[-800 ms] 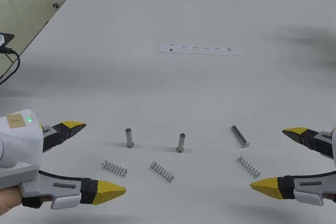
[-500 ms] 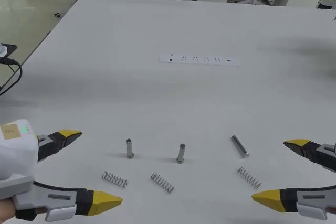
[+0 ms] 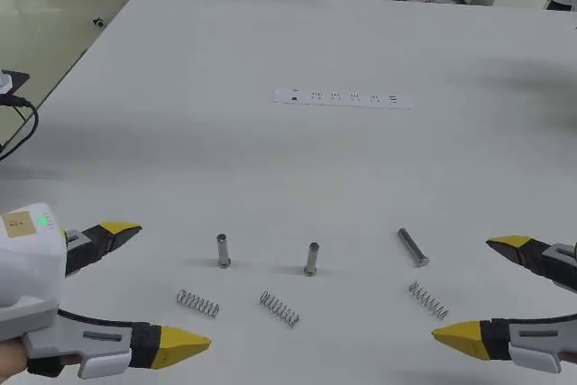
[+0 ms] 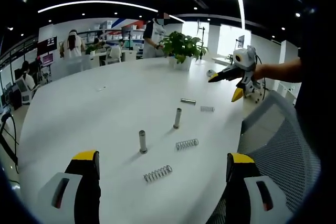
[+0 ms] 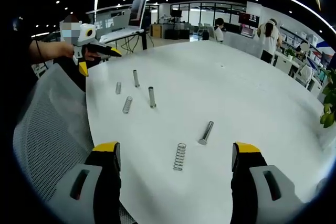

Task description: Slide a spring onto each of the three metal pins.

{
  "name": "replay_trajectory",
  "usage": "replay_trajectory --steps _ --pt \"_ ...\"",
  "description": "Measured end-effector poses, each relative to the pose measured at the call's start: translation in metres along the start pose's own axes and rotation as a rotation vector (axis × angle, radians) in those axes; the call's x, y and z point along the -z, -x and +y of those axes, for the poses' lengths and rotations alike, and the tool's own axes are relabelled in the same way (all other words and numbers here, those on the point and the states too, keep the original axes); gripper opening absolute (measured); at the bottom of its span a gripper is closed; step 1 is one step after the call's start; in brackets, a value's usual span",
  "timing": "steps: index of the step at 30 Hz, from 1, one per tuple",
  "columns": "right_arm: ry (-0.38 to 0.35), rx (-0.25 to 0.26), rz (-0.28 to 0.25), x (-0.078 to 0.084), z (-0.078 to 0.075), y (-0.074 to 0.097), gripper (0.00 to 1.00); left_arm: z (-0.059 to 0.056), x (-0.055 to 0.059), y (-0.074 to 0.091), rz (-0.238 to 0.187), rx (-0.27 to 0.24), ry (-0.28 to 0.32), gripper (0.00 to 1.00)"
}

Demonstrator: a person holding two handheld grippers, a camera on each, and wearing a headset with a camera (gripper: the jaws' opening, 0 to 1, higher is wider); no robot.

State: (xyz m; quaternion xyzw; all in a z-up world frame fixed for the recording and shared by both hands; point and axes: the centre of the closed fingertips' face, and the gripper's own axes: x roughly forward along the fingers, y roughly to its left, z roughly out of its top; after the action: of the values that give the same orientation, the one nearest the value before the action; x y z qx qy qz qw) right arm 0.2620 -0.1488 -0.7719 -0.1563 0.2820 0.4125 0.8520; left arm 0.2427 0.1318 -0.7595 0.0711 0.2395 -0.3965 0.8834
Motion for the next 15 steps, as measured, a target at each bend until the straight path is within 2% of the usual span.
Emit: replay_trajectory --steps 15 --pt "0.000 -0.001 0.000 0.0000 -0.0005 -0.0010 0.87 0.0005 -0.0018 -0.0022 -0.013 0.001 0.007 0.98"
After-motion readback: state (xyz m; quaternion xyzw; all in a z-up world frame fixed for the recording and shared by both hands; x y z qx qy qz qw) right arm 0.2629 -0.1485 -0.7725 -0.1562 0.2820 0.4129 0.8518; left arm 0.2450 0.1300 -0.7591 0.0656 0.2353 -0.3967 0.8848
